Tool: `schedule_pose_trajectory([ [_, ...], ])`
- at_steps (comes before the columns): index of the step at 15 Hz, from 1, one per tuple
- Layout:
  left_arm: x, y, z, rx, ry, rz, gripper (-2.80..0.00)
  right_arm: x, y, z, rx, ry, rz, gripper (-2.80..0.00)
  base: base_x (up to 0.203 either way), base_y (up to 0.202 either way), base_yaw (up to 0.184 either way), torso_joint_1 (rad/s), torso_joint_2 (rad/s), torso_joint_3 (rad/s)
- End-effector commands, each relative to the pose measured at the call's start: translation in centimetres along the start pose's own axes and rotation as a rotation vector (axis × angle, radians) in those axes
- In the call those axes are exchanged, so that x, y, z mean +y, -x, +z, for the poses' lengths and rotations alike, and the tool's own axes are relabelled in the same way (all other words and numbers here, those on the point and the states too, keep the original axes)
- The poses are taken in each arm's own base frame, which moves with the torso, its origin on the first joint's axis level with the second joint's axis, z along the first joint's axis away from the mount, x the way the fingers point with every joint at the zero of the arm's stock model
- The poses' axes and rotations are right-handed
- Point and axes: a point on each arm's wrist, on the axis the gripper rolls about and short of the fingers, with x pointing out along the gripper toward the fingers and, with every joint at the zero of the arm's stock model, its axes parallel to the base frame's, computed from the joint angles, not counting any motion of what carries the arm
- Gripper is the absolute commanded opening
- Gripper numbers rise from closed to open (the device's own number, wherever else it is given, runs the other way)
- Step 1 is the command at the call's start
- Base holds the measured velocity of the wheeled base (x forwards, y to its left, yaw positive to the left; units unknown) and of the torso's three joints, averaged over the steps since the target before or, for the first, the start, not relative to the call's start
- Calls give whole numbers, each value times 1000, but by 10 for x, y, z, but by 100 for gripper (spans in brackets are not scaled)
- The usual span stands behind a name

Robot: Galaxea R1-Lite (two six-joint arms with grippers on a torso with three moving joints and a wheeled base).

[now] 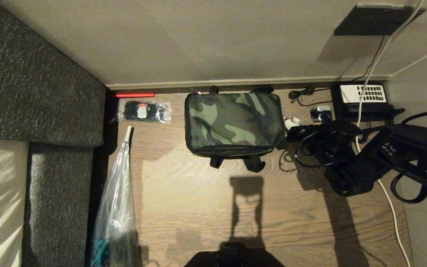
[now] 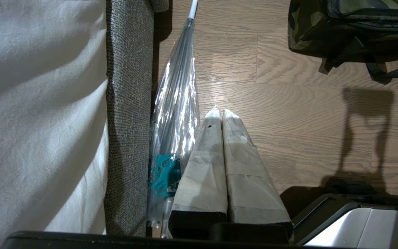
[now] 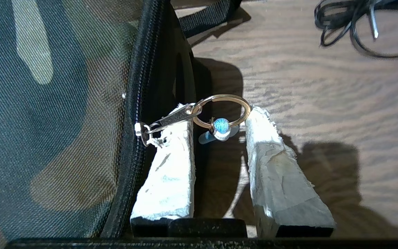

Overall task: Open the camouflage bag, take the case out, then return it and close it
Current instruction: Open the top of the storage box

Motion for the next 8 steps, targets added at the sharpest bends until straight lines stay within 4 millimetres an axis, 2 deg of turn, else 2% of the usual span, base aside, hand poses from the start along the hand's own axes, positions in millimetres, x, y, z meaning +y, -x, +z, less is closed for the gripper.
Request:
schedule_pose_trajectory([
  [1,0,0,-1,-1,0,1,-280,0,0,2,-12,52,1,-280,0,0,0,0,0,0],
  [5,0,0,-1,1,0,1,-280,0,1,-1,-9,57,5,-280,0,0,0,0,0,0],
  [8,0,0,-1,-1,0,1,-280,2,9,10,-21,-8,5,-280,0,0,0,0,0,0],
])
